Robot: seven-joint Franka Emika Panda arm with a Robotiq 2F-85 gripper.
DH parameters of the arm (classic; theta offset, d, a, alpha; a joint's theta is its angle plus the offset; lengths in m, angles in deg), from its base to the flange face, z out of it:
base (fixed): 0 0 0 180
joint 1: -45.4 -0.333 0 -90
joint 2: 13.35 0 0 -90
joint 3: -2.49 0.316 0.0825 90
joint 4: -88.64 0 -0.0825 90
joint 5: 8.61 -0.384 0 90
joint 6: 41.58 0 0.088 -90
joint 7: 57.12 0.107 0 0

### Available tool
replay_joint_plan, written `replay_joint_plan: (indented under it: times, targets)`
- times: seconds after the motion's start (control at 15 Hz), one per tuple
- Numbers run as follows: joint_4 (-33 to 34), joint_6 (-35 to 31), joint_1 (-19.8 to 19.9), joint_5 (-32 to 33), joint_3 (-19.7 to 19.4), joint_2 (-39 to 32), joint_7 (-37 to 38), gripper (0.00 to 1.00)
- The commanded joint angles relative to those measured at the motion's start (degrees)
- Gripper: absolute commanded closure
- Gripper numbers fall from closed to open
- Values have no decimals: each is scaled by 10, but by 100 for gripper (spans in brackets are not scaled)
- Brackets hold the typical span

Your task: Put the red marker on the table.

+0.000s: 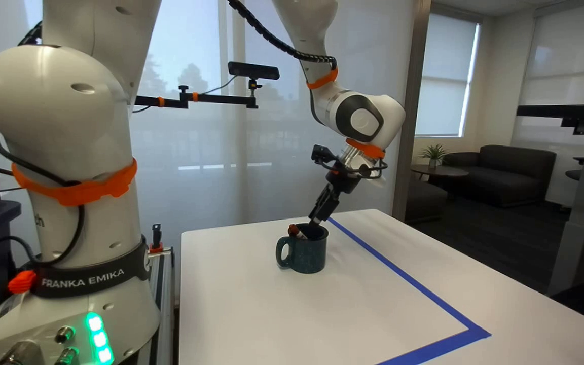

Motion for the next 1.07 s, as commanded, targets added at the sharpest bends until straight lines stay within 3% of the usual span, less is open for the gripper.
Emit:
replay_joint_plan:
  times: [0.0,0.2,0.27,0.33,0.4,0.47,0.67,0.73,1.0]
  targets:
    - [20,12,-3,-20,-2,-18,-27,35]
    - [24,14,-4,-24,-2,-27,-32,49]
    - [25,15,-4,-26,-2,-28,-33,59]
    - [24,17,-5,-26,-3,-28,-34,57]
    - [24,17,-5,-29,-2,-28,-35,64]
    - [23,17,-5,-29,-2,-29,-34,54]
    - [22,20,-4,-31,-2,-27,-38,58]
    - [21,21,-4,-32,-2,-24,-41,47]
    - [16,31,-3,-38,0,-8,-45,45]
